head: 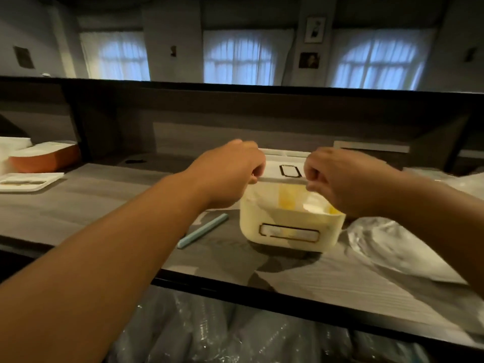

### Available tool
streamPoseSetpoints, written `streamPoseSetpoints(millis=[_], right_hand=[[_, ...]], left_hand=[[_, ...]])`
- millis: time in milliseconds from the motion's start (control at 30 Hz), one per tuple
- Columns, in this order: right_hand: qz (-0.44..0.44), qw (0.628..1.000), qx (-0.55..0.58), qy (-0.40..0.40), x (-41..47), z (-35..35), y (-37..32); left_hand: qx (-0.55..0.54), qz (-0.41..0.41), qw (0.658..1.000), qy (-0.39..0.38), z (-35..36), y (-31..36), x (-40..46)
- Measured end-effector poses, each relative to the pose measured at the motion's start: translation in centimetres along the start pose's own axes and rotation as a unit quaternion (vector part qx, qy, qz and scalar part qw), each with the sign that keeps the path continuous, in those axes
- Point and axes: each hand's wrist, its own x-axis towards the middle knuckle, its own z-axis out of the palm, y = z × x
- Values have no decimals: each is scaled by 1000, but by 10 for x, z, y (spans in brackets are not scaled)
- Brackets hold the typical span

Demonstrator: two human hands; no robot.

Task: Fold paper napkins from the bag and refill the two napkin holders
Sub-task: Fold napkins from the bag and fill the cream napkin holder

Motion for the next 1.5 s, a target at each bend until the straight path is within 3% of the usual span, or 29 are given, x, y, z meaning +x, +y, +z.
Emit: streamPoseSetpoints(millis=[200, 433, 633, 700, 767, 867, 1067, 1300, 1500], right_hand=[[-9, 998, 50, -38, -27, 25, 18], [-42, 995, 89, -4, -29, 34, 21], [2, 983, 179, 30, -27, 32, 26], [44, 985, 168, -1, -23, 32, 32], [76, 978, 174, -83, -20, 35, 36], [78, 969, 185, -145, -18, 43, 38], [59, 977, 142, -145, -16, 49, 40], [53, 976, 161, -139, -15, 52, 44], [35, 981, 136, -133, -13, 56, 44]], left_hand=[[0, -7, 998, -59, 25, 26, -2], [0, -19, 997, -75, 29, 23, -5], [-17, -21, 993, -113, 20, 17, 3], [-19, -26, 991, -126, 15, 17, 9], [-29, -34, 990, -131, 12, 18, 16], [-68, -31, 986, -150, 15, 23, 28], [-79, -26, 968, -236, 44, 21, 43], [-18, -27, 978, -207, 66, 23, 35], [15, -32, 971, -236, 66, 28, 37]])
